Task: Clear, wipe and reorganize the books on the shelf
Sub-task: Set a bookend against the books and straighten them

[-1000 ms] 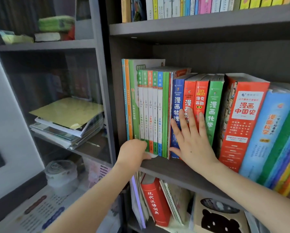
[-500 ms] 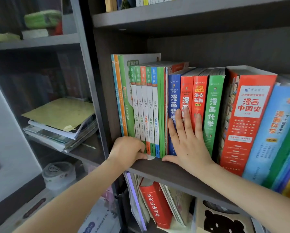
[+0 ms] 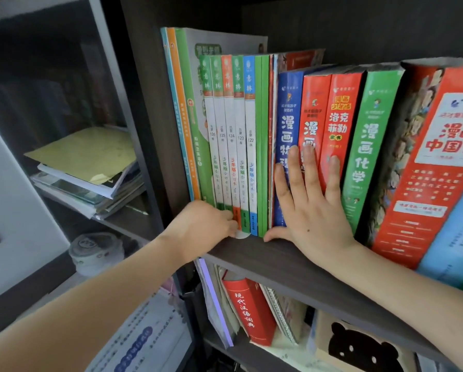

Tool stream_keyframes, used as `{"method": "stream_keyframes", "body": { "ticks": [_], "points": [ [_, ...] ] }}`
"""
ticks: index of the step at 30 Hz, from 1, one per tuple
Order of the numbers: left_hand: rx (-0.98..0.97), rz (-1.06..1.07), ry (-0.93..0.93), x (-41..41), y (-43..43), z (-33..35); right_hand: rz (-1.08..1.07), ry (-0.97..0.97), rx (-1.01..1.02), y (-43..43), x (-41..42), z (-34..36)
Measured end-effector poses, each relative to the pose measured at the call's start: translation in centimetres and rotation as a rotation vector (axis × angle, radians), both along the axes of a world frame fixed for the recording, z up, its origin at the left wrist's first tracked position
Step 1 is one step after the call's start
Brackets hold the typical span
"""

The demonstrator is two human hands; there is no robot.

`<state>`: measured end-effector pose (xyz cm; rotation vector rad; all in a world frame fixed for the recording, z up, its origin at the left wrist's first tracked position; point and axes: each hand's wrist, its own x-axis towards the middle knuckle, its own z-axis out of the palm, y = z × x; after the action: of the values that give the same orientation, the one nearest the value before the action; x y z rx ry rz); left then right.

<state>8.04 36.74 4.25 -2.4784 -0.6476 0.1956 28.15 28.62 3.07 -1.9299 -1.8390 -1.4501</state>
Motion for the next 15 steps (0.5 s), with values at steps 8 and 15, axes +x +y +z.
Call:
{"method": "stream_keyframes", "body": {
  "ticks": [8, 15],
  "points": [
    [0.000, -0.021, -0.056, 0.3, -0.3, -0.6, 0.034, 0.054, 0.003, 0.1, -0.3, -0.1],
    [-0.086, 0.109, -0.132, 0.8, -0.8, 0.8, -0.055, 0.089, -0.124, -1.2, -1.2, 0.7]
  ]
}}
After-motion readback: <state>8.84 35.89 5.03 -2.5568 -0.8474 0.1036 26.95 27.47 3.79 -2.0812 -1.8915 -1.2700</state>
